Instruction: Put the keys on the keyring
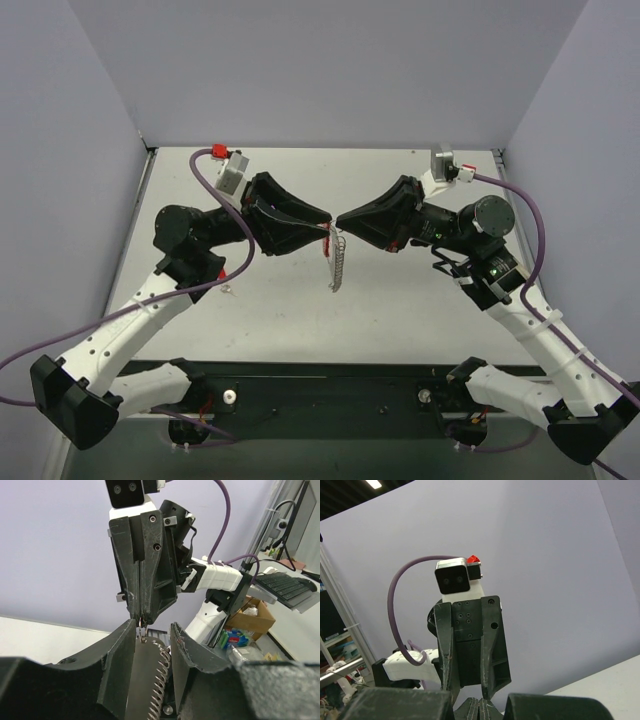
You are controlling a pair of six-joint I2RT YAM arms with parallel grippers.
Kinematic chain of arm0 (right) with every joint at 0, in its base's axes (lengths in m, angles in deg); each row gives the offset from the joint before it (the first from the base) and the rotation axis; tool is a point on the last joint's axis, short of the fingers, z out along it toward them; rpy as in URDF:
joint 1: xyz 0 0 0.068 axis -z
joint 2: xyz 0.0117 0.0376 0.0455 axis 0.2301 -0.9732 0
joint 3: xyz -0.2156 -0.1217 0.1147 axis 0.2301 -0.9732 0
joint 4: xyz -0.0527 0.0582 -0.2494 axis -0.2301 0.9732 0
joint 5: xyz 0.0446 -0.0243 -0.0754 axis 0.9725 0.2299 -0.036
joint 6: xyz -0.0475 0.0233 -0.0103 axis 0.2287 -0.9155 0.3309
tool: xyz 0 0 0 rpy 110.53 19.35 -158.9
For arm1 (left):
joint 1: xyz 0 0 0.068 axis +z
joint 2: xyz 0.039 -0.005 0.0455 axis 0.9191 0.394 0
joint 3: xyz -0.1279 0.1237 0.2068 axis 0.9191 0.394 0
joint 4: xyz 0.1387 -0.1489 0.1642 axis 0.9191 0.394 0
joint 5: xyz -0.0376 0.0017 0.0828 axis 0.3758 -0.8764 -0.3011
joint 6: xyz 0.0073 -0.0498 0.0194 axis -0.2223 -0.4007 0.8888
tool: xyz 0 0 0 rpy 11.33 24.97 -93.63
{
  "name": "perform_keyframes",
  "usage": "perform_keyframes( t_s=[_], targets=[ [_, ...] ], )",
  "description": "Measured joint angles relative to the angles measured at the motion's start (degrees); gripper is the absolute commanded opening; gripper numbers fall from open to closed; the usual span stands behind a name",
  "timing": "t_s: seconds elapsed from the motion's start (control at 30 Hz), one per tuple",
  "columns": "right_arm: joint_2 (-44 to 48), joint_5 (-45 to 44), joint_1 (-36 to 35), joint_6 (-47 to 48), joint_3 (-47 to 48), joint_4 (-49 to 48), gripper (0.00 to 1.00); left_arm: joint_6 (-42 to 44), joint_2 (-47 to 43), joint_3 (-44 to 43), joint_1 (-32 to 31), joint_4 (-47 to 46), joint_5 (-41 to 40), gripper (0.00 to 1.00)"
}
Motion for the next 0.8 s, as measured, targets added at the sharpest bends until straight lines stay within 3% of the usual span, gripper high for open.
perform_keyframes(
  t_s=[0.5,0.67,0.8],
  targets=[
    [0.0,0.15,0.02,-0.31,0.0,-0.13,0.0,-1.79,2.23,0.0,0.0,-2.45,0.22,0.41],
    [0.02,0.17,0.02,-0.33,0.0,-0.15,0.0,-1.68,2.29,0.0,-0.13,-2.4,0.2,0.29],
    [0.31,0.09,0.02,-0.31,0.0,-0.31,0.0,-0.9,2.34,0.0,-0.79,-1.68,0.2,0.09]
  ],
)
